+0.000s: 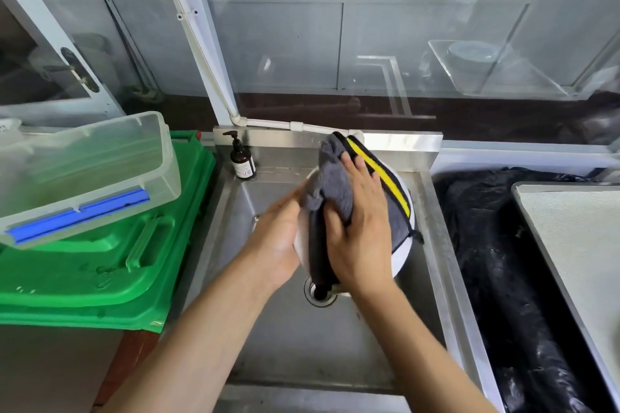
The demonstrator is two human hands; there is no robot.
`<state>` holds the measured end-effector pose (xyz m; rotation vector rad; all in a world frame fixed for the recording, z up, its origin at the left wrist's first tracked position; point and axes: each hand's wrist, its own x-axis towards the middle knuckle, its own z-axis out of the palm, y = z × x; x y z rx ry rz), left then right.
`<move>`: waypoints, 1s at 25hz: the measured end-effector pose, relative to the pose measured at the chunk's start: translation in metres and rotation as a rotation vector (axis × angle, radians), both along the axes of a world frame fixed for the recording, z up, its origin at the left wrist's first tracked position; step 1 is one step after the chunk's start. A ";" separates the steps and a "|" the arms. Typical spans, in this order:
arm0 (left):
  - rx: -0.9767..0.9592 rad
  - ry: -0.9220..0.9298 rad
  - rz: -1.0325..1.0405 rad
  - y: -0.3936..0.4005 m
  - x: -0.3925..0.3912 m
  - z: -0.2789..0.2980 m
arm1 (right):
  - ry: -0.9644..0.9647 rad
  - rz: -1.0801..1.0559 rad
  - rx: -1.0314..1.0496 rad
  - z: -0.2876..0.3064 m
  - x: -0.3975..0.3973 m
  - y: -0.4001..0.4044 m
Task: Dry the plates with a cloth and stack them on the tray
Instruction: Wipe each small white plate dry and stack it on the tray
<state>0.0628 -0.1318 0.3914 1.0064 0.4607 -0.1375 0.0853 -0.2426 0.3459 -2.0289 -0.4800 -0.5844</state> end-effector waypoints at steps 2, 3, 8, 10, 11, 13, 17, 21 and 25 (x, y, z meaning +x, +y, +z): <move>0.084 -0.002 0.044 0.001 0.000 0.002 | 0.024 -0.011 0.045 0.008 0.014 -0.007; 0.100 0.003 0.057 0.004 -0.002 0.002 | 0.085 -0.059 0.113 0.008 0.018 -0.015; 0.128 0.041 0.033 0.010 -0.005 -0.003 | 0.260 -0.160 0.214 0.002 0.013 -0.019; 0.132 0.034 0.068 0.005 -0.003 -0.006 | 0.036 0.017 -0.021 0.006 0.008 -0.003; 0.118 0.034 0.085 0.005 -0.004 -0.007 | -0.016 0.057 -0.080 0.008 0.009 0.000; 0.077 0.027 0.055 0.006 -0.004 -0.005 | 0.043 -0.017 -0.010 0.013 0.019 -0.009; 0.102 0.025 0.073 0.019 -0.001 0.004 | 0.361 -0.276 0.278 -0.001 0.031 -0.044; 0.047 -0.040 0.116 0.028 0.007 0.014 | 0.346 -0.214 0.424 -0.032 -0.011 -0.036; -0.032 0.046 0.146 0.018 0.009 0.011 | -0.050 -0.061 0.046 -0.046 -0.052 -0.008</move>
